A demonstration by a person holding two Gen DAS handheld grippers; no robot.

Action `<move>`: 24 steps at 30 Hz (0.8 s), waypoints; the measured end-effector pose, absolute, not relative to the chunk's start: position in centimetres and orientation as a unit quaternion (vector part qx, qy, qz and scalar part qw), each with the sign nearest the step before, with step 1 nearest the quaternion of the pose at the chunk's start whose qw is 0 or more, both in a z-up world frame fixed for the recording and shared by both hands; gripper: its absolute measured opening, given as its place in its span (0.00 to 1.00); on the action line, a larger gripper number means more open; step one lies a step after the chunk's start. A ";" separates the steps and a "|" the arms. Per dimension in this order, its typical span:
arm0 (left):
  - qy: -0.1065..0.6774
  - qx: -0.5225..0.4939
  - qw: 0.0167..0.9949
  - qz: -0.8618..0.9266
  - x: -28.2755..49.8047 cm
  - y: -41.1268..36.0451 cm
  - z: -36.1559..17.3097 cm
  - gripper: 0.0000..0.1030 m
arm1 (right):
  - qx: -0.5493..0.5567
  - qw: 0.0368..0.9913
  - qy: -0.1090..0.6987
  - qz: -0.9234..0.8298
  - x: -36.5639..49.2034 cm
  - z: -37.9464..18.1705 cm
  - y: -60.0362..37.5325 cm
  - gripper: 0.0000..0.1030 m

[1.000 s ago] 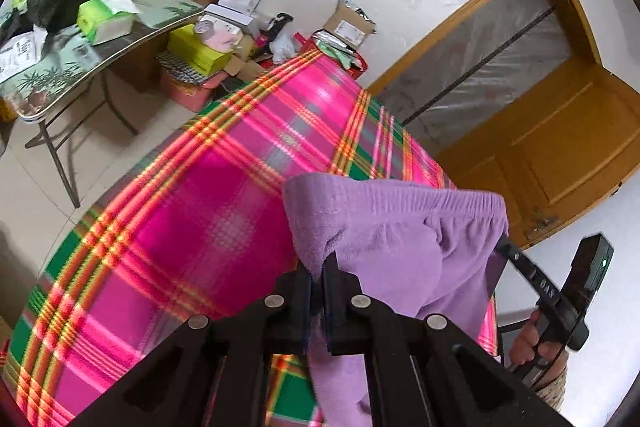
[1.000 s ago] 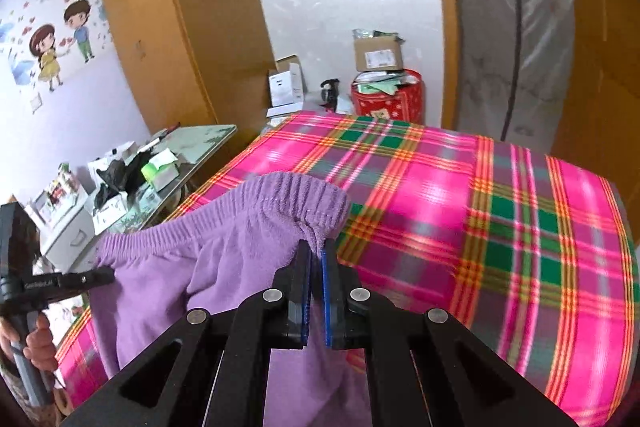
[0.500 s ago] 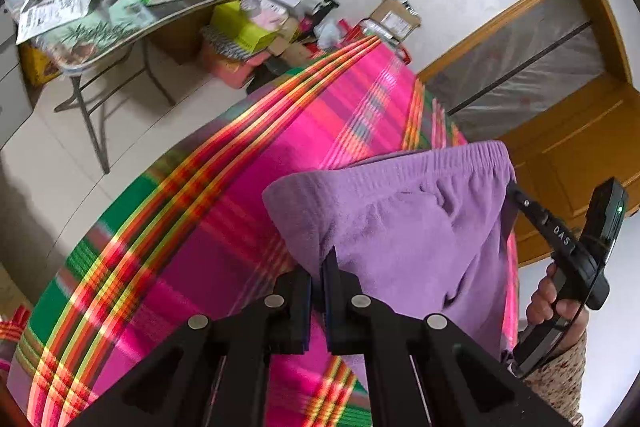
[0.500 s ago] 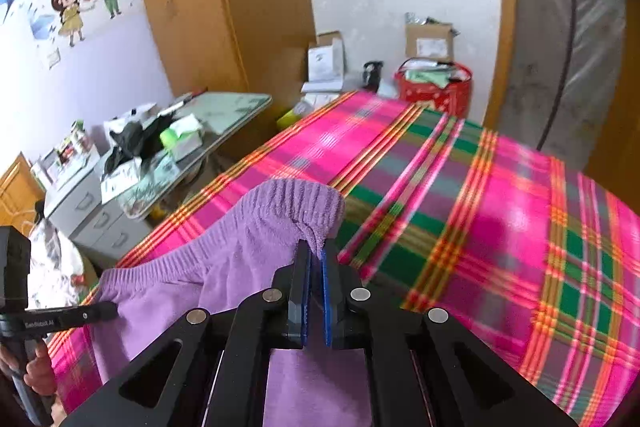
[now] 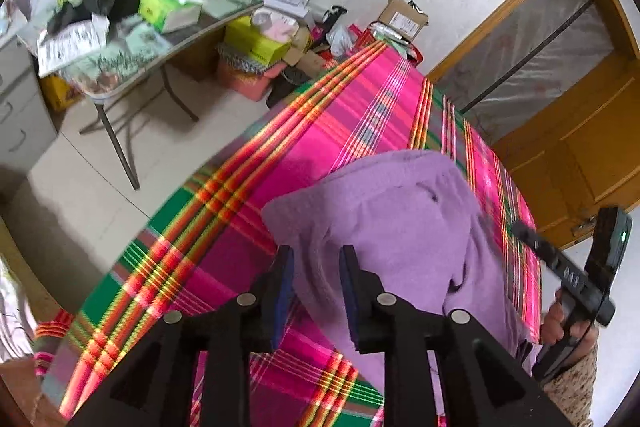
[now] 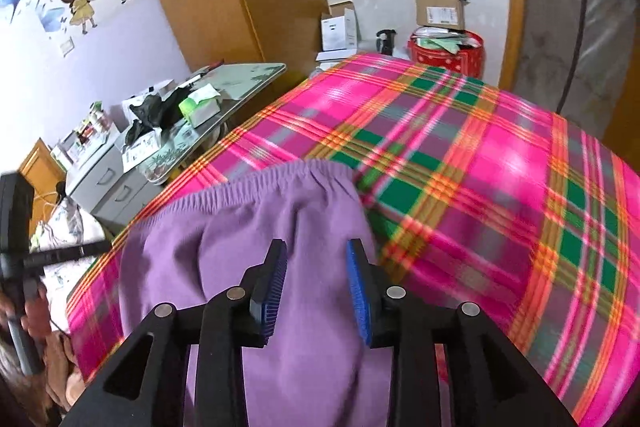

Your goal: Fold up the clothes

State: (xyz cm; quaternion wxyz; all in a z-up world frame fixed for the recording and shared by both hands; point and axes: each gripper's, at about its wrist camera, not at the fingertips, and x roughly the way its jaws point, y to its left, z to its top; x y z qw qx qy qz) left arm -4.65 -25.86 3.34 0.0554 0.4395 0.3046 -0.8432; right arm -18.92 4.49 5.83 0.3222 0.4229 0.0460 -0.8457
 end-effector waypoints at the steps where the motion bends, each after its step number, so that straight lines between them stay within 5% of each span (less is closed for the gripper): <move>1: 0.296 0.437 0.054 -0.847 -4.6 -25.5 4.0 0.27 | 0.425 0.321 0.040 -0.845 -18.3 5.8 5.4 0.32; 8: 0.233 0.451 0.001 -0.861 -6.6 -20.2 7.3 0.44 | 0.439 0.320 0.009 -0.840 -12.8 4.7 11.1 0.36; 24: 0.083 0.577 -0.117 -0.804 -19.1 -3.6 5.6 0.48 | 0.463 0.355 -0.015 -0.812 -2.9 0.6 13.2 0.45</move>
